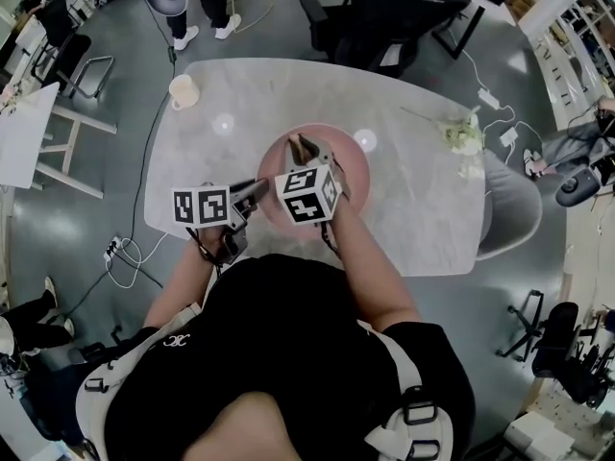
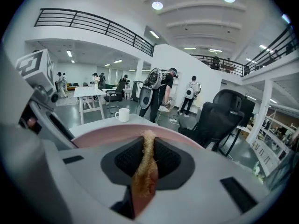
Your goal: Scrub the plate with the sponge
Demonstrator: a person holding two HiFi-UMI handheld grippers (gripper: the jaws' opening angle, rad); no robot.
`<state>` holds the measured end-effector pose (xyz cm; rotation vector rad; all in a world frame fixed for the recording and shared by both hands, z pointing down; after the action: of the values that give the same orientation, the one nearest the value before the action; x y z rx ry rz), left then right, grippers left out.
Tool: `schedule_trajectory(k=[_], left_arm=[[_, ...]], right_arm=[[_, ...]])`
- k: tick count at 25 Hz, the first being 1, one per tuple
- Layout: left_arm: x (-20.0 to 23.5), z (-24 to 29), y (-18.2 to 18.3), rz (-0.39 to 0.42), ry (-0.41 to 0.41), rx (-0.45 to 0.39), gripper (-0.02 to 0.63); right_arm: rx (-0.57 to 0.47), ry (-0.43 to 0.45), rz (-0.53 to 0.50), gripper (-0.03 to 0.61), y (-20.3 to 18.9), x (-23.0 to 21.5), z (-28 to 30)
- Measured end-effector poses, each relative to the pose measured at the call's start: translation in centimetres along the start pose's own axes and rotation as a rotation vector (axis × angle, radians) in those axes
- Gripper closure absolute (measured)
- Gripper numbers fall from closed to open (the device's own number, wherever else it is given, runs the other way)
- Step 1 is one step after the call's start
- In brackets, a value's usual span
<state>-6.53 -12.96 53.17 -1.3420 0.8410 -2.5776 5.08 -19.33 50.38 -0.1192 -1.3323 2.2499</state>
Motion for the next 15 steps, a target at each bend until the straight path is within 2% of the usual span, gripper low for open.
schedule_trajectory(k=[6,12,15], left_arm=[[0.1,-0.8,0.2,0.033,0.032,-0.027,0.565],[0.4,-1.5,0.8,-0.016,0.004,-0.071,0.56],[0.5,-2.0,1.2,-0.013,0.009,-0.088,0.555]], right_arm=[[0.019,-0.076,-0.012,0.515,-0.7,-2.3,0.1],[0.063,-0.099,-0.032,0.515,-1.6,-4.7,0.1],[0.109,-0.105,-0.036,0.515,-2.4,-5.5,0.0]])
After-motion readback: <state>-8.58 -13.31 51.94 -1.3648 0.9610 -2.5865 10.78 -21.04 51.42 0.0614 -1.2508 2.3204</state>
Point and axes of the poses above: the fingertips, and each gripper's own axes: z forward along the fingers, x to its left, y out of its top, the point moved 5 cm from there along -z, backward along the fingers, and after that the axes turned 2 degrees about -y, right-handed, at the moved point
